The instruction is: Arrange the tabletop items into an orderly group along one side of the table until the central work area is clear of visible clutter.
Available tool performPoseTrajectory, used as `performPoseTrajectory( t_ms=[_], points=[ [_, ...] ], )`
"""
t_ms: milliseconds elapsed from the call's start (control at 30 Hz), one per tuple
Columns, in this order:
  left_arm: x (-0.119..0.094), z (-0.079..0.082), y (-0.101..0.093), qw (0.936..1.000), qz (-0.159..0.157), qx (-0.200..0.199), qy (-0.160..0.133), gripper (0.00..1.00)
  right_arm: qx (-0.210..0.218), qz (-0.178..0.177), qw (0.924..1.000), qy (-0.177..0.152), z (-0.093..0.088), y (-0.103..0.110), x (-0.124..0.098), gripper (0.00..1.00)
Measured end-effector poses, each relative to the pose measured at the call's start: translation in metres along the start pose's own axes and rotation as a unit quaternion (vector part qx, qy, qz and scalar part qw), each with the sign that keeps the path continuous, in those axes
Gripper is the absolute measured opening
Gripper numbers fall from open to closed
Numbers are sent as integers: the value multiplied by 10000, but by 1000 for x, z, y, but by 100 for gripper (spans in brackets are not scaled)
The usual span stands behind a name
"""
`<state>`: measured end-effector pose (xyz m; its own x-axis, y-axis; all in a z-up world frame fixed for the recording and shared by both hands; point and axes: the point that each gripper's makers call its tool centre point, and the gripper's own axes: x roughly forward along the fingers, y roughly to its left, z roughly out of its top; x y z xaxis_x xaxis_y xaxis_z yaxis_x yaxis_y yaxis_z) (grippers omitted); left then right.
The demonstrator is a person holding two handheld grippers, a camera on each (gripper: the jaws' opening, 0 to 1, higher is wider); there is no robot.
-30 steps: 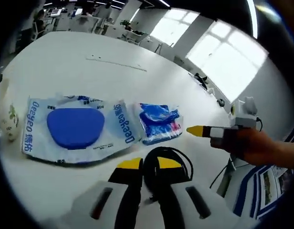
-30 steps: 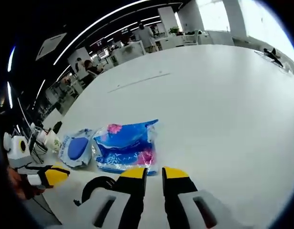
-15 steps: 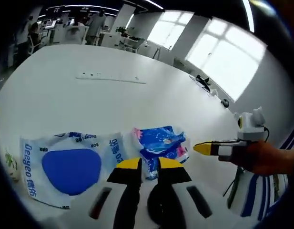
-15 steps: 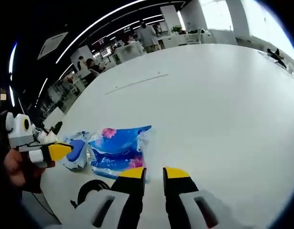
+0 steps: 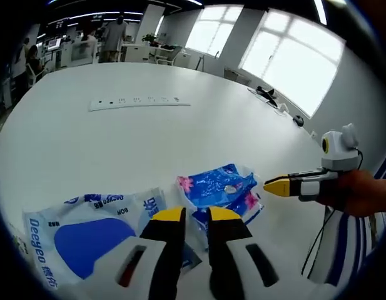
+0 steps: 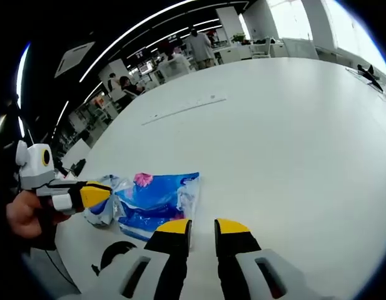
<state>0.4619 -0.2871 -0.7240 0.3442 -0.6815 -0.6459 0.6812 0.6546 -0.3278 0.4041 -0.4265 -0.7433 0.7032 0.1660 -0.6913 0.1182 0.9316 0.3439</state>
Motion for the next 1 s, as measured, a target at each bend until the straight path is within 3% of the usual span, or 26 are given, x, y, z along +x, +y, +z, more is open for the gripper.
performPoseTrajectory(
  t_ms=[267, 667, 1000],
  points=[
    [7, -6, 2, 9996, 75, 177, 223, 5, -50, 168, 9998, 6, 2, 4, 6, 8],
    [10, -10, -9, 9996, -28, 123, 263, 2, 17, 180, 9998, 13, -3, -1, -1, 9],
    [7, -12, -5, 9994, 41, 189, 304, 0, -248, 194, 9995, 64, 3, 3, 5, 8]
  ],
)
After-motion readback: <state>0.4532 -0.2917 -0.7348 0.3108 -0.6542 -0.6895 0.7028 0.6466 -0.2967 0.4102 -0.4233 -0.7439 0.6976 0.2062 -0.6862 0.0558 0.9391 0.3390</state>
